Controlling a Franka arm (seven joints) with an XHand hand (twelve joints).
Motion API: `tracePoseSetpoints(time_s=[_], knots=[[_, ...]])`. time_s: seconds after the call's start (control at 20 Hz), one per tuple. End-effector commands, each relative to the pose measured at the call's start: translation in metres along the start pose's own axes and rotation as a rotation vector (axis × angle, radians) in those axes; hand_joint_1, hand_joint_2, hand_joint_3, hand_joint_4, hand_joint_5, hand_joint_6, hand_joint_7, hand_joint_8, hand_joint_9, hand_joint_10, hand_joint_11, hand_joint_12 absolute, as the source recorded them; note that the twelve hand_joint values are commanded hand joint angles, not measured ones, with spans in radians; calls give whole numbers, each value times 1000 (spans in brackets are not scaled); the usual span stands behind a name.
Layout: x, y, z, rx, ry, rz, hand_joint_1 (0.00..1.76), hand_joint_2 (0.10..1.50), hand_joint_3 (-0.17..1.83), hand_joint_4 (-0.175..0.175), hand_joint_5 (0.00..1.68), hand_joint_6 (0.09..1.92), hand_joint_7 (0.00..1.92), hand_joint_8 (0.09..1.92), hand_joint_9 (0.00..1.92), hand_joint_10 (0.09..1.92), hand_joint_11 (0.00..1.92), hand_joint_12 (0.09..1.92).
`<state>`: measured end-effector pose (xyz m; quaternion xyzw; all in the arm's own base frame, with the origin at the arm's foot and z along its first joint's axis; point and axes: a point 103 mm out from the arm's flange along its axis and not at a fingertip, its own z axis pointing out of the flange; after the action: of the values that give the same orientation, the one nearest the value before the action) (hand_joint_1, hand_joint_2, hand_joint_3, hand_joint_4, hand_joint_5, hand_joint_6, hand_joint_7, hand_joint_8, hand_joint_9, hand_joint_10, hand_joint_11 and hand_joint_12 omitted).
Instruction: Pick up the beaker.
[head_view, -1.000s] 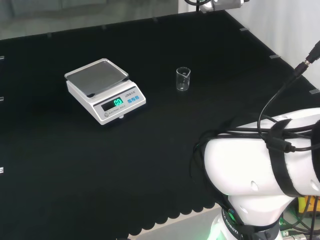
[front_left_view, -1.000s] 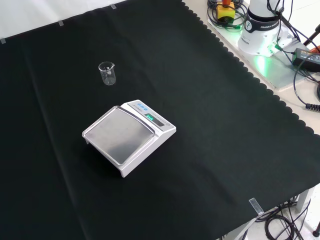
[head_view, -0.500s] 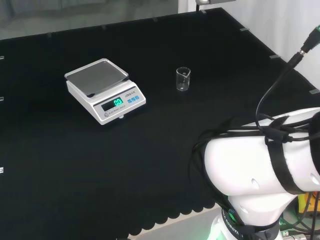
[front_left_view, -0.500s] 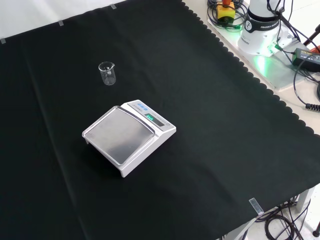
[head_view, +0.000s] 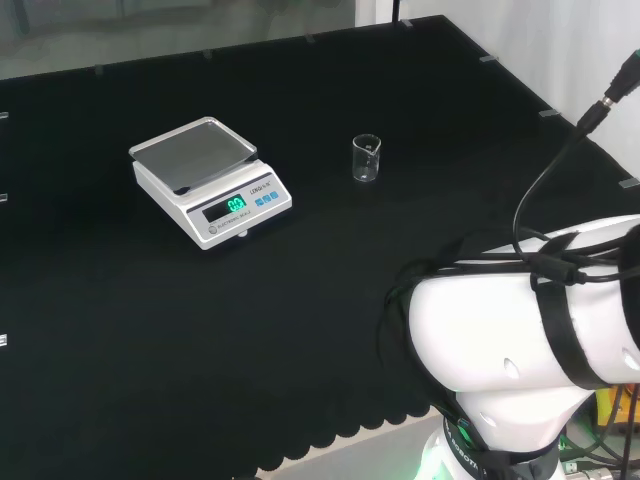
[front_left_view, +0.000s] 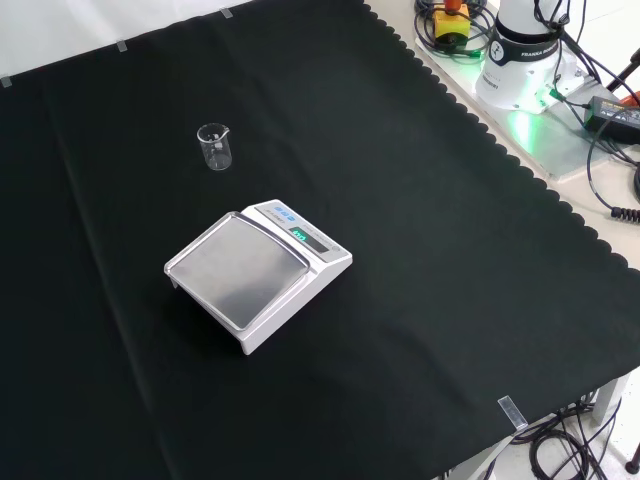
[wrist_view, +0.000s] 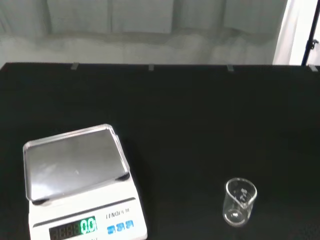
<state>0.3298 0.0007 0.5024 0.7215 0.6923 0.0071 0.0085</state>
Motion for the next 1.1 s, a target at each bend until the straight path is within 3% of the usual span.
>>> tracePoseSetpoints(time_s=[0.05,0.5,0.9,1.1], knots=[[-7,87,44,100,31,-57,409,1077,24,-138,0,87,0,87,0,173,0,1467],[-27,137,84,127,75,-70,413,1071,23,-137,19,87,9,87,0,240,0,1470],[-38,168,132,196,35,-56,419,1063,20,-137,35,87,17,87,0,261,0,1469],[-45,180,159,246,46,-36,421,1058,18,-136,40,87,21,87,0,267,0,1468]])
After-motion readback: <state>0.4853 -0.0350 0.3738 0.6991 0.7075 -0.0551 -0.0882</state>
